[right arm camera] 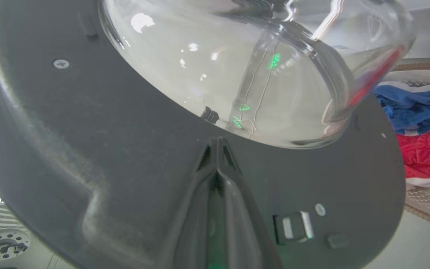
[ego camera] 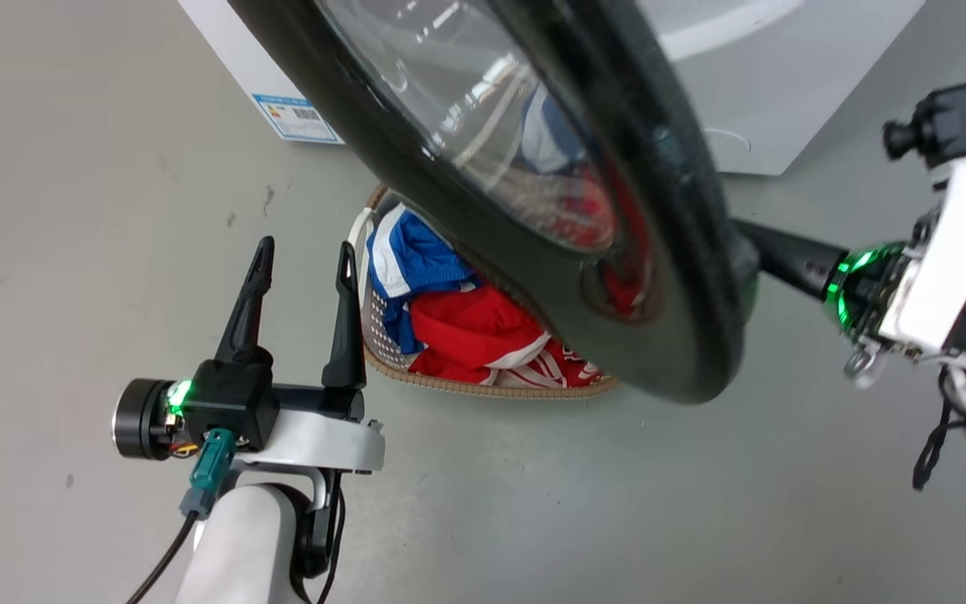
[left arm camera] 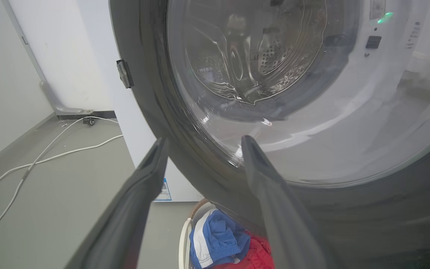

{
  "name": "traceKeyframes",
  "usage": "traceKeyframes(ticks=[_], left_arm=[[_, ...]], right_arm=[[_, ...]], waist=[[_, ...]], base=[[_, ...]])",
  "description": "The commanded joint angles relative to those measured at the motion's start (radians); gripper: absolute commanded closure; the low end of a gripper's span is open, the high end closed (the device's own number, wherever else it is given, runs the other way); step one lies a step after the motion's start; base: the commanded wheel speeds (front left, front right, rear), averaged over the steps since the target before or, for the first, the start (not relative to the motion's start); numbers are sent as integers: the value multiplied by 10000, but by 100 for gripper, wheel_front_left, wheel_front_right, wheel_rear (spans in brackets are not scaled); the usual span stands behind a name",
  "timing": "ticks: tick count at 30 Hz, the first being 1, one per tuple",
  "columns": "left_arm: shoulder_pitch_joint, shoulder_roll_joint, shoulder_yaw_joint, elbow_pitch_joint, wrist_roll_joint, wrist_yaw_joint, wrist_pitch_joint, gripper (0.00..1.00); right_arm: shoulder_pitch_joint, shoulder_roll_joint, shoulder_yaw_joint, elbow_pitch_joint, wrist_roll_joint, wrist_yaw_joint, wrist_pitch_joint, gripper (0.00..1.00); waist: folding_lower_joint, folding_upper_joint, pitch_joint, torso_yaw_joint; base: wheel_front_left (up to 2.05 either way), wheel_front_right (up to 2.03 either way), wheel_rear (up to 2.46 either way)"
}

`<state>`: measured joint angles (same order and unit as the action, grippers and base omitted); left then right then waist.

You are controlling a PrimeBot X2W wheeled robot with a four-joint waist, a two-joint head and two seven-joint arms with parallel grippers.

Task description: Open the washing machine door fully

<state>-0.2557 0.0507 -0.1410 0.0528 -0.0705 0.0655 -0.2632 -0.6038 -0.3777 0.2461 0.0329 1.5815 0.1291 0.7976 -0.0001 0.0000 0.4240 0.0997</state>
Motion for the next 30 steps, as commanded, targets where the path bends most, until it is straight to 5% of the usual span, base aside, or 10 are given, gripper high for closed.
traceKeyframes(ticks=[1,30], left_arm=[[118,-8,12,17,45,2,-24,0],[1196,-8,120,286,66,-24,-24,0]], right_arm=[[265,97,95,-118,40,29,52,100],[3667,1003,1493,-1468,191,18,27,100]], waist=[[1,0,-169,17],[1,0,-1880,110]], base=[[0,0,0],[0,0,0]])
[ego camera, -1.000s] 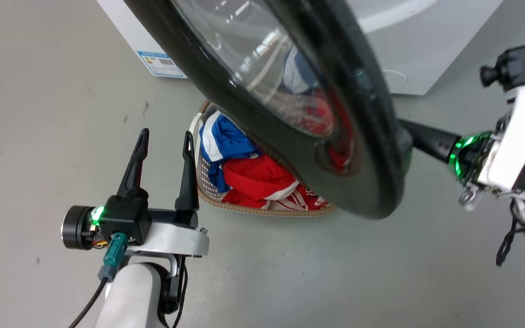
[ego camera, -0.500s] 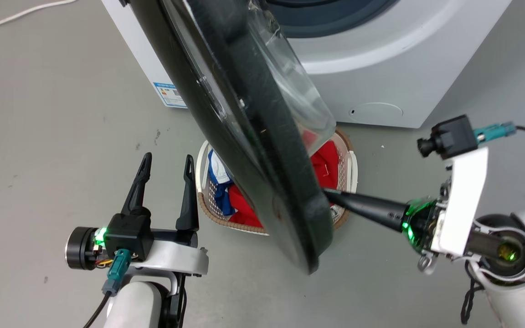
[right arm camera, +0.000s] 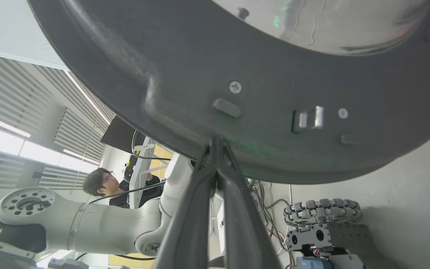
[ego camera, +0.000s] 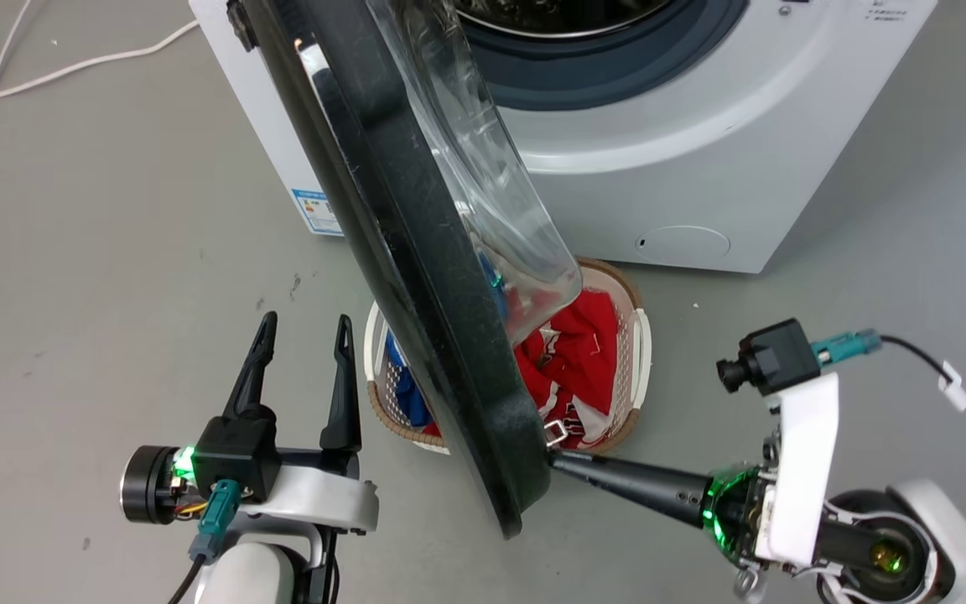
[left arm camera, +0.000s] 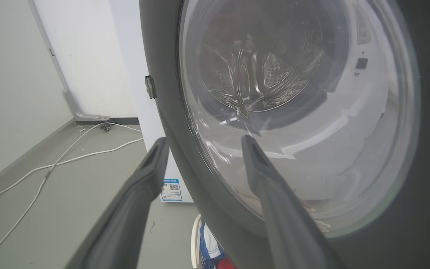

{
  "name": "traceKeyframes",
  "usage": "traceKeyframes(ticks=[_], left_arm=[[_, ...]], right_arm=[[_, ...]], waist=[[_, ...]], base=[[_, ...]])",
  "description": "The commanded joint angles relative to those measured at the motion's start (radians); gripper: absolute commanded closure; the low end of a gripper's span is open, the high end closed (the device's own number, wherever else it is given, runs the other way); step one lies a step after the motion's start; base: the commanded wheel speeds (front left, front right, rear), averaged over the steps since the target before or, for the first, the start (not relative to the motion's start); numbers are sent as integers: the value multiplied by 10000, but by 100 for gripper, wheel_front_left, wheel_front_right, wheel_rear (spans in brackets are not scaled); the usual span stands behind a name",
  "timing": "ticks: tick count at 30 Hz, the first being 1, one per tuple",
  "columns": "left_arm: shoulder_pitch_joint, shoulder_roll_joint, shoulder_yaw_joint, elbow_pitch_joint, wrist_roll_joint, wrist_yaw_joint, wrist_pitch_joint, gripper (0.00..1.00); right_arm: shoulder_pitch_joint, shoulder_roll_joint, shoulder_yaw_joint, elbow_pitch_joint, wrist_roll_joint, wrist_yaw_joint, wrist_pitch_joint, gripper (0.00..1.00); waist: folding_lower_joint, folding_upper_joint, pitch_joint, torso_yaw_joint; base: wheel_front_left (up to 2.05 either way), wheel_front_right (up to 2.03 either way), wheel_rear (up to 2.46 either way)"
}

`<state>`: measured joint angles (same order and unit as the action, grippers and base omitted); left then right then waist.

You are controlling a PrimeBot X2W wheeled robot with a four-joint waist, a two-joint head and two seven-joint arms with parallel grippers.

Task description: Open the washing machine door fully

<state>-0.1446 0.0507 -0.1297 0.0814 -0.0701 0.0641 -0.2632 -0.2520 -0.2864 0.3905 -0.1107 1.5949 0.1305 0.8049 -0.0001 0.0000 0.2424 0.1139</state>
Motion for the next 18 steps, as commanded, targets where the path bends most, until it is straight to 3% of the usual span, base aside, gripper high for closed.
traceKeyframes(ticks=[1,12,13,14,15,16,18], left_arm=[[138,-7,22,14,60,-20,-24,0],[803,-8,272,118,224,-138,-24,0],[876,-8,293,123,234,-141,-24,0],[876,-8,293,123,234,-141,-24,0],[943,-8,301,123,228,-152,-24,0],[1008,-8,321,131,241,-168,-24,0],[1138,-7,364,143,281,-188,-24,0]], right_arm=[[217,113,9,-13,75,5,-111,100],[1193,383,-1056,66,-390,3,-1792,99],[1257,401,-1229,51,-561,5,-2117,67],[1257,401,-1229,51,-561,5,-2117,67],[1352,480,-1353,61,-661,5,-2424,21],[1430,554,-1487,36,-789,3,-2765,0],[1534,627,-1794,-37,-1249,5,-3584,0]], waist=[[1,0,-121,-43],[1,0,-1070,-246],[1,0,-1160,-278],[1,0,-1160,-278],[1,0,-1248,-305],[1,0,-1342,-328],[1,0,-1512,-375]], base=[[0,0,0],[0,0,0],[0,0,0],[0,0,0],[0,0,0],[0,0,0],[0,0,0]])
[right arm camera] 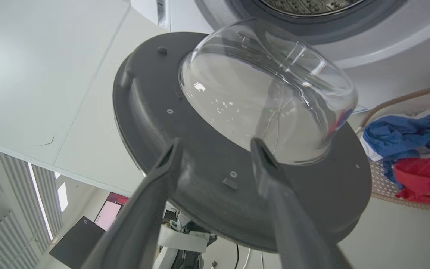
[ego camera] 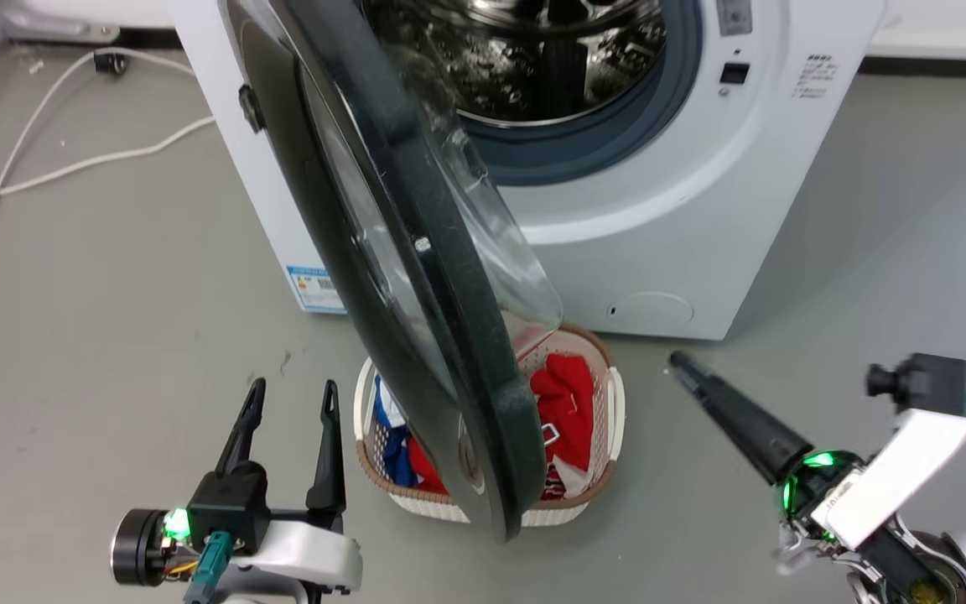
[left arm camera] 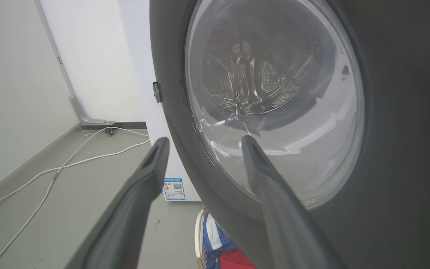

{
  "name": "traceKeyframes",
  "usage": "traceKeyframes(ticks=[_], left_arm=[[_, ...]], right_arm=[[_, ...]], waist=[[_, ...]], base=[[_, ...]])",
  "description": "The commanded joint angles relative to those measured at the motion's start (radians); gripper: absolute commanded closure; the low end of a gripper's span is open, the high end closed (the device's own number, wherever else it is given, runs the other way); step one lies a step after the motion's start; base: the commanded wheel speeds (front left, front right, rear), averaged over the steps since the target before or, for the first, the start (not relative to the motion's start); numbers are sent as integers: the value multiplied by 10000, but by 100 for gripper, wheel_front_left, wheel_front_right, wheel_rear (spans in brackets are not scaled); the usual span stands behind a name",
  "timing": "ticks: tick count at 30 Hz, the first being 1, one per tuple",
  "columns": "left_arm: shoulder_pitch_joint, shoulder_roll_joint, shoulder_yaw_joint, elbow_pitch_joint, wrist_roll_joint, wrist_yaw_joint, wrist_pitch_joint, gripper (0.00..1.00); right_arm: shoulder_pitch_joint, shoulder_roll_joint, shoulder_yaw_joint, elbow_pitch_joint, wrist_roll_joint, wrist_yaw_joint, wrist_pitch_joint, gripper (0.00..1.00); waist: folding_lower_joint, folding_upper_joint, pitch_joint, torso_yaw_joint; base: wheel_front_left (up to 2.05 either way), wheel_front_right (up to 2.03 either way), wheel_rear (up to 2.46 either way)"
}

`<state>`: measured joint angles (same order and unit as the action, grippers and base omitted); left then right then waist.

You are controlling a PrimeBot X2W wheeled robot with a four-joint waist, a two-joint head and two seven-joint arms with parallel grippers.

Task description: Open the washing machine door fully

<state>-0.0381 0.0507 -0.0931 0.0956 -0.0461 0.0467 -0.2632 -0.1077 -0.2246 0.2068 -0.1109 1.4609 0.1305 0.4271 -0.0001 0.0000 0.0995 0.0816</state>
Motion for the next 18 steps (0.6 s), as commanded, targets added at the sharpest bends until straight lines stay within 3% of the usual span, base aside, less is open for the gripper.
traceKeyframes(ticks=[1,5,11,15,18], left_arm=[[133,-8,26,4,63,-32,-24,0],[294,-8,125,0,87,-98,-24,0],[539,-7,156,-8,132,-124,-24,0],[680,-8,195,-56,146,-114,-24,0],[762,-8,226,-117,138,-98,-24,0]], right_arm=[[164,64,-23,-74,-69,5,-170,0],[379,14,-185,-331,-1450,3,-2126,0],[572,-582,204,-26,-4963,3,-6210,0],[675,-413,-201,331,-7204,3,-6908,0],[835,163,-1093,-35,-9200,3,-6911,0]], waist=[[1,0,-163,-78],[1,0,-414,-147],[1,0,-770,-191],[1,0,-912,-231],[1,0,-927,-277]], base=[[0,0,0],[0,0,0],[0,0,0],[0,0,0],[0,0,0]])
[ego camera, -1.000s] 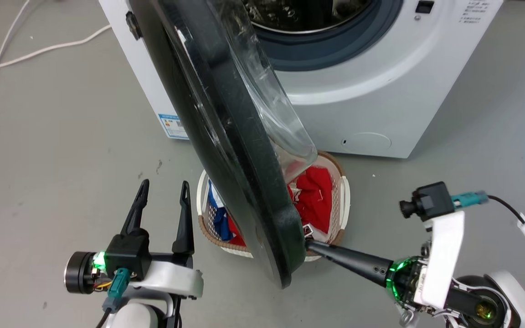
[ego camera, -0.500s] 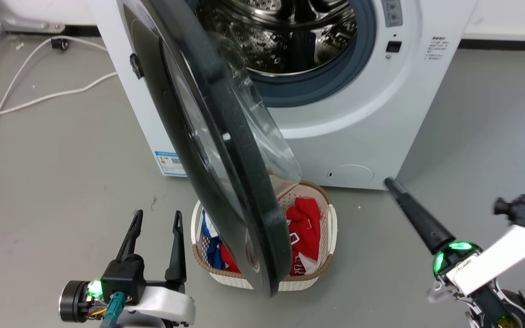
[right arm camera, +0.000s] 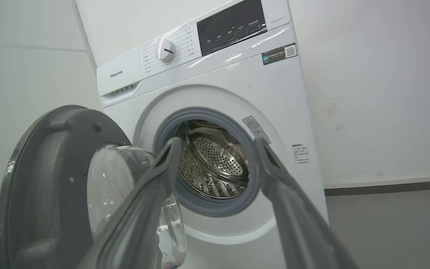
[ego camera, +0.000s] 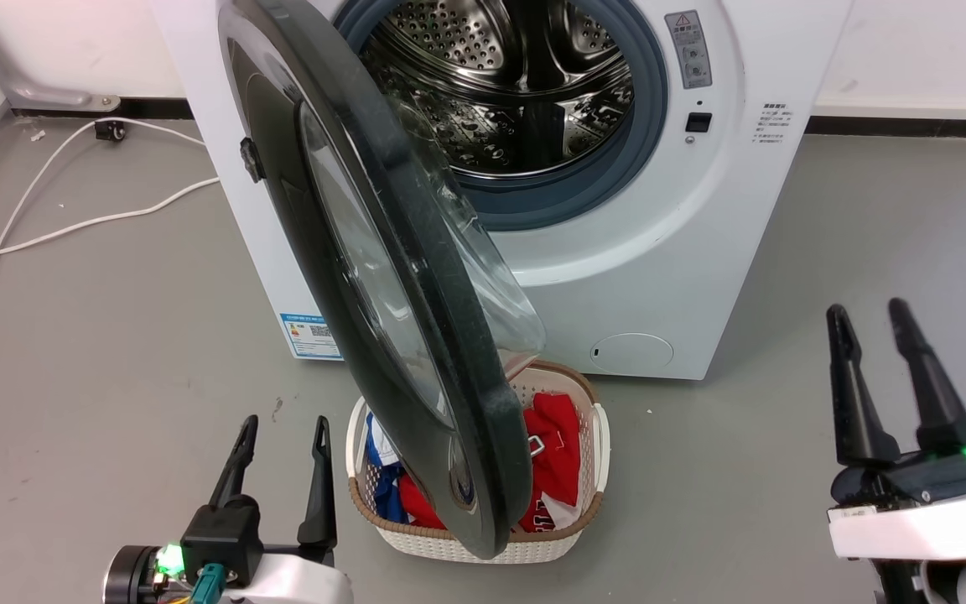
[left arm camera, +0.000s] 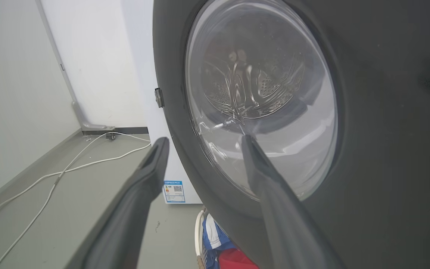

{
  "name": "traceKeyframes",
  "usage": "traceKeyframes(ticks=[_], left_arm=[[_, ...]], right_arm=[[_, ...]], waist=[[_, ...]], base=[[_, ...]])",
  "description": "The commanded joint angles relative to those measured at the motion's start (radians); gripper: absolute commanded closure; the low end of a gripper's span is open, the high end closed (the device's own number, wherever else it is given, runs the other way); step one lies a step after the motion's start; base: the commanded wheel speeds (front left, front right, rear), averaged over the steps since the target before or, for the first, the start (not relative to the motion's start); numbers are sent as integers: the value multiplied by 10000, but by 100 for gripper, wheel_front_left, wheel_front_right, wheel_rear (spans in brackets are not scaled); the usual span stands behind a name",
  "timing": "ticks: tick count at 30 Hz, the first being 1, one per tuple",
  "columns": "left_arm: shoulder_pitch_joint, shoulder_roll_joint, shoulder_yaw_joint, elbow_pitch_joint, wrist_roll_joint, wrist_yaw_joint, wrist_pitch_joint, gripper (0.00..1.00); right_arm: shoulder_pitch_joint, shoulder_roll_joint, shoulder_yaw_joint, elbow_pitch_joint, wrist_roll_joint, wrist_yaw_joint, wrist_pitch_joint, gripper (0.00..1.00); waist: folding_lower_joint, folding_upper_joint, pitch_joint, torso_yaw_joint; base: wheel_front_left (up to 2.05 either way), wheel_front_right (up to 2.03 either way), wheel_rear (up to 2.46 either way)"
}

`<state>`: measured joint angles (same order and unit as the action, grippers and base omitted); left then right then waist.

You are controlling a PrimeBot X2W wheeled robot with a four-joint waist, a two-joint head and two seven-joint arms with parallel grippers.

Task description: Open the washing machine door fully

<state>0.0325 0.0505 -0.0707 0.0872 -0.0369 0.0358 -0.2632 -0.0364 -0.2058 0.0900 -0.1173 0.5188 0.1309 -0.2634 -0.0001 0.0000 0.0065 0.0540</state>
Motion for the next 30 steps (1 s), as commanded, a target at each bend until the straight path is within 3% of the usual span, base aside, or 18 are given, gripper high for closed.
traceKeyframes(ticks=[1,7,11,19,30], left_arm=[[77,-5,8,-49,49,4,-24,0],[116,-5,20,-70,18,-5,-24,0],[108,-5,-1,-64,0,10,-24,0],[143,-5,-53,-75,-21,78,-24,0],[152,-7,-82,-30,-80,113,-24,0]], right_arm=[[231,244,-139,-69,-293,-2,-7,0],[729,1003,-723,-414,-3080,-2,-13,0],[1112,1329,-672,-227,-3964,-2,-14,0],[1701,1564,-1091,352,-4557,-2,-15,0],[1893,1574,-1264,835,-4083,-2,-16,0]], waist=[[1,0,3,-11],[1,0,22,-69],[1,0,20,-109],[1,0,-30,-109],[1,0,-85,-37]], base=[[0,0,0],[0,0,0],[0,0,0],[0,0,0],[0,0,0]])
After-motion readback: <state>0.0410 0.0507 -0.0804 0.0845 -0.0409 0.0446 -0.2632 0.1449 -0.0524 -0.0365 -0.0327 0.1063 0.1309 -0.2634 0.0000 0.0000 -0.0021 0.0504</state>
